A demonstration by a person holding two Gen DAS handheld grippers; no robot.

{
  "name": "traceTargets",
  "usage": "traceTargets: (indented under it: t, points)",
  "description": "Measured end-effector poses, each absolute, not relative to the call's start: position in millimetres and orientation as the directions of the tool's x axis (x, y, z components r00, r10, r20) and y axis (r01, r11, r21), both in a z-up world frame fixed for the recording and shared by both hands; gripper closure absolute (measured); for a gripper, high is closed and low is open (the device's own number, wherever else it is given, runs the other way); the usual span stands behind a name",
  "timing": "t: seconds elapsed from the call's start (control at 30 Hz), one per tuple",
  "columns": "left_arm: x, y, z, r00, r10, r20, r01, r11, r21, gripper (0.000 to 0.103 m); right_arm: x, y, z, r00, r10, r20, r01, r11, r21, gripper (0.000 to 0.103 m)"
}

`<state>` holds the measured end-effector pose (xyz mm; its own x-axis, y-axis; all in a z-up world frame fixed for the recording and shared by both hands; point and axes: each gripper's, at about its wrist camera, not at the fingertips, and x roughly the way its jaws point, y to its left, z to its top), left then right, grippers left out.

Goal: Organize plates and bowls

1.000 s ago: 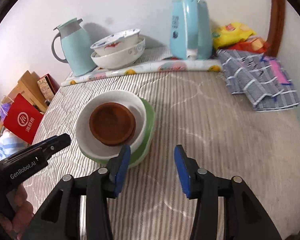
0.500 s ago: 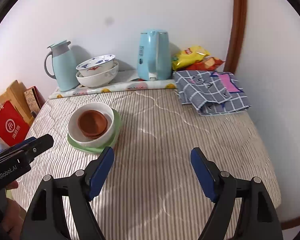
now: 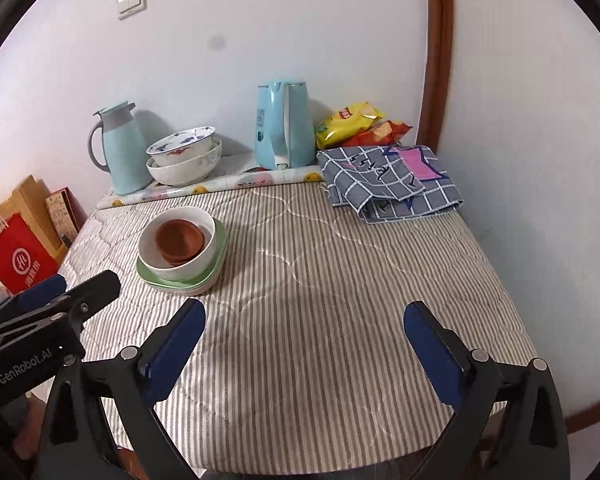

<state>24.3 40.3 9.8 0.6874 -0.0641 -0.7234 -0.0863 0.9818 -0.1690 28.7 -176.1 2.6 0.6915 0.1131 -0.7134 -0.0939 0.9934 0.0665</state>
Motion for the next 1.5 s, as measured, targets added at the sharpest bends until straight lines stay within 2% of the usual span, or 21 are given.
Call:
traceTargets:
  t: [0.23,1.5]
  points:
    - [17,42,13,0.691,-0.058,-0.720,-0.098,0.980,-0.174,0.015,14,-179,6,0.701,0.085,-0.708,-0.086,0.996,0.034,0.005]
    - [6,37,14,0.691,-0.066,-0.719,-0.086,0.981,-0.172,0.015,2,-187,11,0.706,0.072,-0.705,-0.057,0.997,0.044,0.004]
